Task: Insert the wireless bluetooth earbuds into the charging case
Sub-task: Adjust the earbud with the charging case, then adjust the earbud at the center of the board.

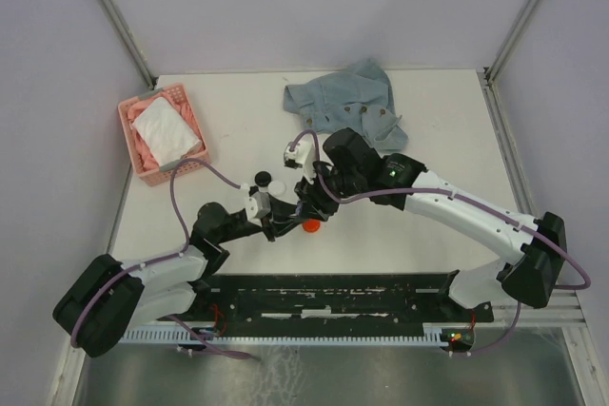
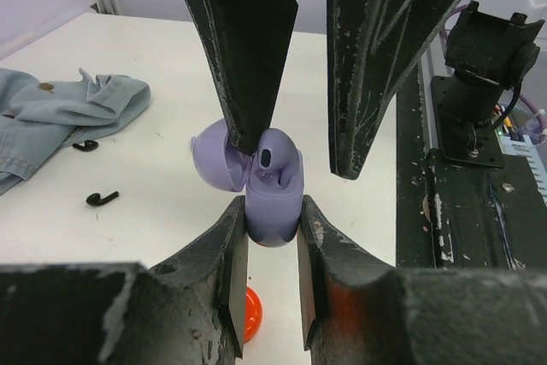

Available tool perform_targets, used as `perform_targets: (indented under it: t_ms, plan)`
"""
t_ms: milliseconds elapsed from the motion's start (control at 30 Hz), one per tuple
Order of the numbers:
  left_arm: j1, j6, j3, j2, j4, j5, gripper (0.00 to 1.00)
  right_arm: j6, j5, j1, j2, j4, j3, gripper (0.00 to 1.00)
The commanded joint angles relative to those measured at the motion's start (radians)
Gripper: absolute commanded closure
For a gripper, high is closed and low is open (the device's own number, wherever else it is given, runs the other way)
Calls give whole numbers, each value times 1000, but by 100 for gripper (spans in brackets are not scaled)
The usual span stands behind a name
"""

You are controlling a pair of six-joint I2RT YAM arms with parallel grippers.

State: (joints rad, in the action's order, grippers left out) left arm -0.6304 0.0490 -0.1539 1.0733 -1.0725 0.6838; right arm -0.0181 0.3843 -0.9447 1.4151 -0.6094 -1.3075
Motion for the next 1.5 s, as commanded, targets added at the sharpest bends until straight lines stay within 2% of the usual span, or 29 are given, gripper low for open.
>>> perform_targets:
  t_ms: [0, 300, 433, 600, 833, 1000, 1233, 1467]
  plan:
    - [-5, 51, -36, 13, -62, -12, 97, -15, 25, -13, -22, 31, -61, 52]
    - [-5, 78, -33, 37, -108, -4, 97, -5, 90, -14, 3, 40, -81, 51]
    - [-3, 80, -28, 34, -109, -25, 97, -4, 26, -12, -9, 33, -72, 51]
    - [4, 77, -29, 31, -67, -127, 97, 11, -109, 7, -34, 1, -72, 49]
    - [35, 105, -31, 43, -15, -272, 97, 79, -326, 105, -14, -67, -58, 47]
    - [85, 159, -31, 86, -28, -286, 97, 140, -423, 220, 25, -64, -10, 46]
    - [113, 180, -21, 101, -55, -278, 97, 183, -460, 381, 140, -34, 50, 47]
    - [112, 168, -26, 106, -40, -264, 97, 191, -484, 460, 304, -2, 40, 50]
